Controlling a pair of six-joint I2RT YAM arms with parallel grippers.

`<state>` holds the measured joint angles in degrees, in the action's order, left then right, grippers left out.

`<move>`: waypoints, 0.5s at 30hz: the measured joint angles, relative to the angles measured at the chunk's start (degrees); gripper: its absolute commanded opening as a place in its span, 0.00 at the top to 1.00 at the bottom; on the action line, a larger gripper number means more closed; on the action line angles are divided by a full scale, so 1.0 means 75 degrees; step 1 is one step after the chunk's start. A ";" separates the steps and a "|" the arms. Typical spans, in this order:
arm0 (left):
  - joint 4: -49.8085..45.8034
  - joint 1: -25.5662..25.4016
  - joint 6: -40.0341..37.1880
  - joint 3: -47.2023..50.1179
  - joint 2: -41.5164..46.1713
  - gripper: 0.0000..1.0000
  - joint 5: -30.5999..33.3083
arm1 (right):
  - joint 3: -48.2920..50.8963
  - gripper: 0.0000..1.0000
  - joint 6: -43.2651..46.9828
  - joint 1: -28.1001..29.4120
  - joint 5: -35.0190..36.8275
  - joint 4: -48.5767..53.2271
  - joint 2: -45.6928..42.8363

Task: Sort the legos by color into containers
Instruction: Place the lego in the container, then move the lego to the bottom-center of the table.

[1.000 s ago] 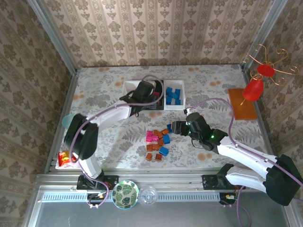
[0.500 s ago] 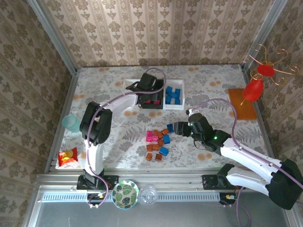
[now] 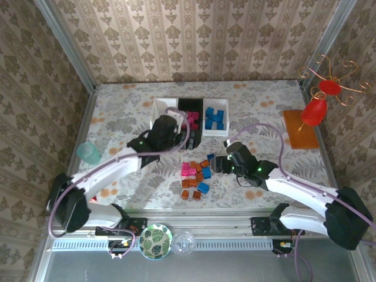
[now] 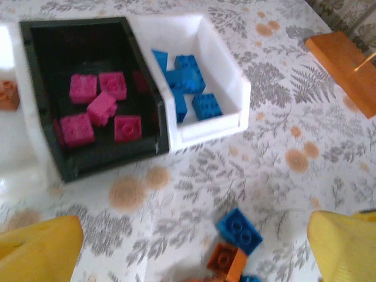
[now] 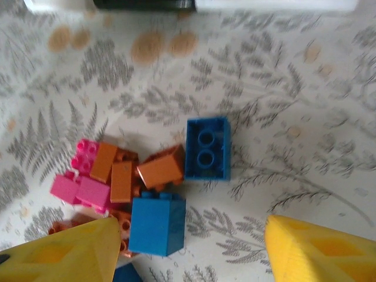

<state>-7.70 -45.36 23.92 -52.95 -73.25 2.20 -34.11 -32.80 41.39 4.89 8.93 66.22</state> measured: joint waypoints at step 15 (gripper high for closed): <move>-0.0289 0.0009 0.0819 0.2777 0.2850 0.00 0.0140 | -0.0737 0.31 0.0000 0.0906 -0.0140 -0.0571 0.2734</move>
<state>-9.87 -45.30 30.06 -32.12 -51.88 3.25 -39.64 -32.80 48.18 3.84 4.64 86.72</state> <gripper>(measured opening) 0.999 0.710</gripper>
